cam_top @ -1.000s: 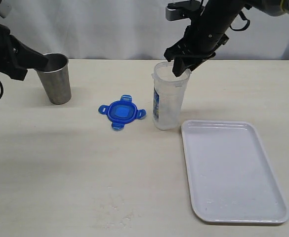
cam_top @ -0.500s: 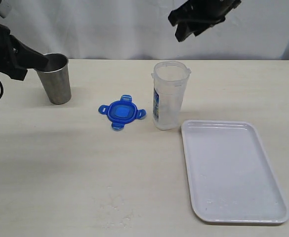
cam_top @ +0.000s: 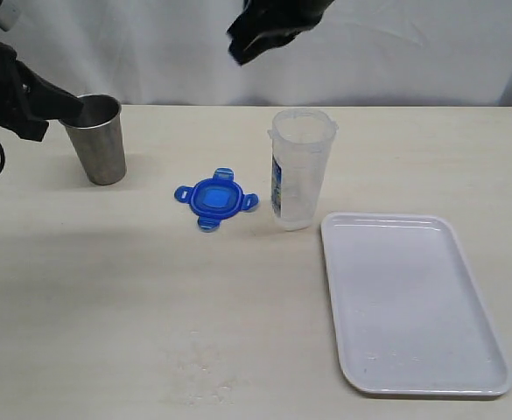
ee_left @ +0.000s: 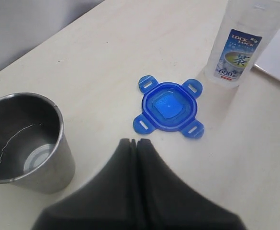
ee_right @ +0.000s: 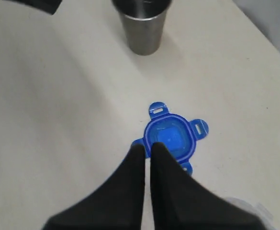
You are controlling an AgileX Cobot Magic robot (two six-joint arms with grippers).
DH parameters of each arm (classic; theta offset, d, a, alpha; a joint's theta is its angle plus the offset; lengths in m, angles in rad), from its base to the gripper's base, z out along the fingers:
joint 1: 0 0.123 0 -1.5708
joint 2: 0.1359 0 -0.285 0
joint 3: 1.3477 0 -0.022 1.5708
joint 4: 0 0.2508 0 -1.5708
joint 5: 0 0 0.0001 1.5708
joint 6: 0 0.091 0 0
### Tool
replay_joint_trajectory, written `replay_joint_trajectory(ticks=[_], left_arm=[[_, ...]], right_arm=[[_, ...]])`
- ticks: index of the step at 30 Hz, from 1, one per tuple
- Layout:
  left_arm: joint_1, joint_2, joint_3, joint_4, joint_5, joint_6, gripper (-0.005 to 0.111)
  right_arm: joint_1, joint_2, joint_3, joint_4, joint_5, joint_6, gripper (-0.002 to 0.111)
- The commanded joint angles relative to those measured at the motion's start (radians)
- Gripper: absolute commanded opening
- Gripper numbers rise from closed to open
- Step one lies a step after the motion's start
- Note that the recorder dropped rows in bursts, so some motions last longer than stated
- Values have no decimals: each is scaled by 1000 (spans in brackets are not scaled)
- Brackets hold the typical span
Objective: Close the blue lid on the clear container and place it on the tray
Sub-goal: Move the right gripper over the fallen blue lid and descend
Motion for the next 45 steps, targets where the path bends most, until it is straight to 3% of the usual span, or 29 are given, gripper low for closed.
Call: replay_joint_trajectory(ticks=[1, 5, 17, 22, 39, 45], left_arm=[[0, -2, 2, -12, -24, 1, 0], [2, -2, 2, -45, -29, -2, 0], [2, -2, 2, -59, -29, -2, 0], [2, -2, 2, -59, -31, -2, 0], [2, -2, 2, -61, -28, -2, 0], [2, -2, 2, -61, -28, -2, 0]], right_arm=[[122, -4, 119, -148, -170, -2, 5], [179, 29, 198, -237, -270, 112, 5], [202, 252, 199, -227, -390, 112, 5], [202, 312, 199, -446, -421, 271, 5], [202, 390, 199, -462, -525, 206, 5], [202, 393, 199, -596, -546, 248, 5]])
